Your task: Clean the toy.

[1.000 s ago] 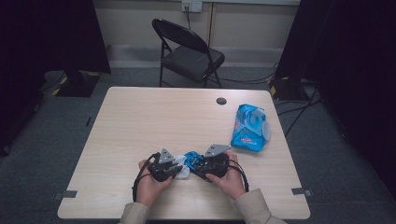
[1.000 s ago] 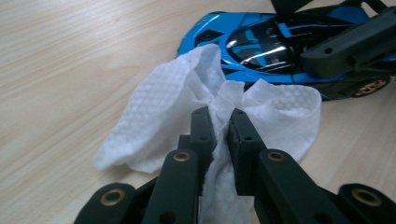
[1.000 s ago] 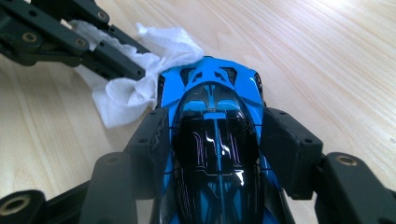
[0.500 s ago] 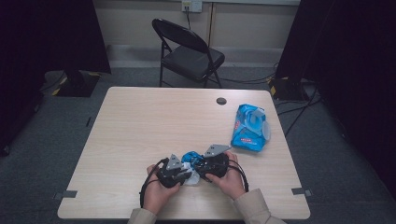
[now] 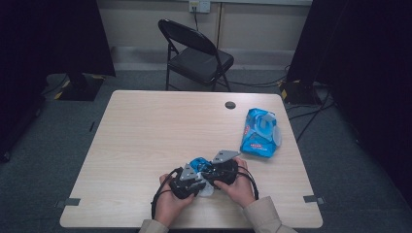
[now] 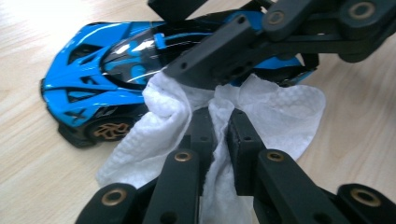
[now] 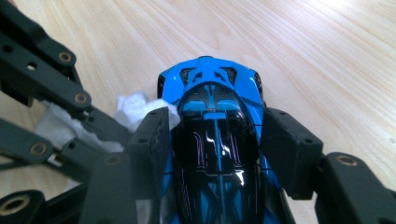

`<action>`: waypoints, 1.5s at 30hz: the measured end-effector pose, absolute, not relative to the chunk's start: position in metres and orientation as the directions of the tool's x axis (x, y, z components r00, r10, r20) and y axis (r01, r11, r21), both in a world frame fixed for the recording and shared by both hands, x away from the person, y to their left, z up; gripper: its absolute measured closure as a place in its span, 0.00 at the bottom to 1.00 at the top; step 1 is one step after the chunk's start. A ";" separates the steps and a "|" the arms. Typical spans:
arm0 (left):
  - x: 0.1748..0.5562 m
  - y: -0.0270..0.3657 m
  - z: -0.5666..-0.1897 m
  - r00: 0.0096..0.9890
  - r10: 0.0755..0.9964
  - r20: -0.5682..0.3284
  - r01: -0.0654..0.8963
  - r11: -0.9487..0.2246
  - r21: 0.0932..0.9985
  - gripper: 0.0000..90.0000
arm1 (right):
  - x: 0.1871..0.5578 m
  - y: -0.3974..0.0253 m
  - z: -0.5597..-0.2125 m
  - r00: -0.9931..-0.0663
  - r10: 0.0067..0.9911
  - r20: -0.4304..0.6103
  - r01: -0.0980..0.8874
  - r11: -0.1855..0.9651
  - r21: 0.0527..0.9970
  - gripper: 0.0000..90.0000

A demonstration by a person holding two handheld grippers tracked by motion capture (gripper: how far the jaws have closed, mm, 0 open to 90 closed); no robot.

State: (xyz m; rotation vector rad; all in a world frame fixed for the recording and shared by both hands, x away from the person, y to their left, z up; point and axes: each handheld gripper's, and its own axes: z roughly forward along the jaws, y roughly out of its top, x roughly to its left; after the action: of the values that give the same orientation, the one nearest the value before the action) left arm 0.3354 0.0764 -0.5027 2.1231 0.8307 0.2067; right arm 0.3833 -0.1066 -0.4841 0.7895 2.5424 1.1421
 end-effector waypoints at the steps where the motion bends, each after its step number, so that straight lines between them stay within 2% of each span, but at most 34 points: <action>1: 0.335 0.076 -0.503 0.771 0.625 -0.126 0.484 -0.446 0.753 0.92 | 0.383 -0.107 -0.484 -0.824 0.567 -0.001 0.376 0.547 0.748 0.48; 30: 0.317 0.042 -0.504 0.830 0.541 -0.137 0.437 -0.478 0.762 0.92 | 0.383 -0.107 -0.484 -0.822 0.569 -0.002 0.375 0.543 0.751 0.48; 38: 0.311 0.027 -0.505 0.862 0.482 -0.155 0.410 -0.486 0.772 0.92 | 0.383 -0.107 -0.484 -0.821 0.571 -0.001 0.377 0.544 0.749 0.48; 45: 0.311 0.030 -0.499 0.872 0.463 -0.157 0.402 -0.496 0.769 0.92 | 0.382 -0.108 -0.485 -0.821 0.572 0.003 0.377 0.536 0.756 0.48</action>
State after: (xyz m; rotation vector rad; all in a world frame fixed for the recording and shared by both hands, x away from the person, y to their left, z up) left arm 0.3108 0.0302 -0.4993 2.1515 0.6227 0.0871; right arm 0.3820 -0.1076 -0.4852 0.7970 2.5312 1.1574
